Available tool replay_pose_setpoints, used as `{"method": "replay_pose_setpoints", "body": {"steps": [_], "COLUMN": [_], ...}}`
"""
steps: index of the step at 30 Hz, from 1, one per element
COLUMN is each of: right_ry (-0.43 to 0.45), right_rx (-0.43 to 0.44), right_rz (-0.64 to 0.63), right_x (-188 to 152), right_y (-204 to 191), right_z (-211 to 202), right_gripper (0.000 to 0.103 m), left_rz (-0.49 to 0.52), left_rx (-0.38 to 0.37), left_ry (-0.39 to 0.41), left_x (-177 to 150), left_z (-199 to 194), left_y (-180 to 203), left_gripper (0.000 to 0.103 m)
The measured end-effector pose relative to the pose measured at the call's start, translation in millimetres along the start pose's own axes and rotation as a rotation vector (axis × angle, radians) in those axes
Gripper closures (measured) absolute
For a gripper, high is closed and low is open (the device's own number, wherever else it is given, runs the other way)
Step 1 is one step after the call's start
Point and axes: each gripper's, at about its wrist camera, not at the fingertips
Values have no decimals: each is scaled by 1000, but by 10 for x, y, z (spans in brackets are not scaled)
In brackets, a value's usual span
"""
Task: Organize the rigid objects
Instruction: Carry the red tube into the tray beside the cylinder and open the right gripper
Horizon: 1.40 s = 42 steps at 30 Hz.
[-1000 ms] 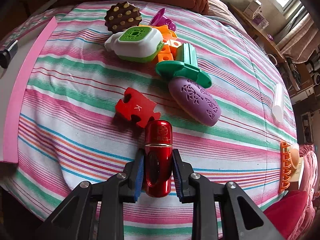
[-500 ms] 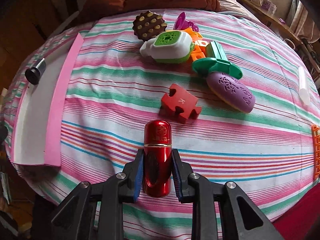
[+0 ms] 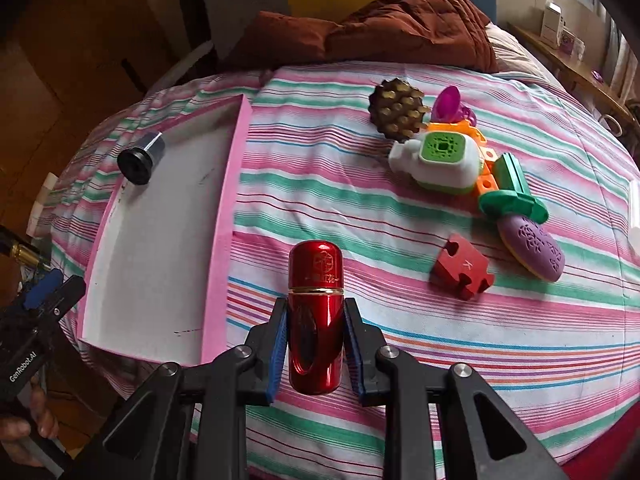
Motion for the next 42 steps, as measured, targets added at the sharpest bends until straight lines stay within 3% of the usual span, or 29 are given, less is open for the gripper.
{"method": "replay_pose_setpoints", "body": {"steps": [16,28,35,42], "right_ry": [14,-110,-117,-107], "right_rx": [174,272,249,225], "right_rz": [-105,-124,-143,-72], "right_x": [162,289,406,530], "right_y": [-838,-1487,-1842,-1928], "right_z": [28,655,997,1236], "right_gripper": [78,78,78,76], "left_rz": [-53,-114,-135,-140], "left_rx": [54,130,151,152], "left_ry": [4,-2,2,-7], "left_x": [-41,-90,-93,-114], "left_z": [-60,-80,-91,-92], "left_y": [-288,-663,-775,-819], "left_gripper": [33,33,33,33]}}
Point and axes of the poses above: each gripper's, at about its wrist camera, not at the fingertips, and z roughly the way its jaws point, y to its right, x to its top, and after that the axes turned 14 degrees about y, right-handed
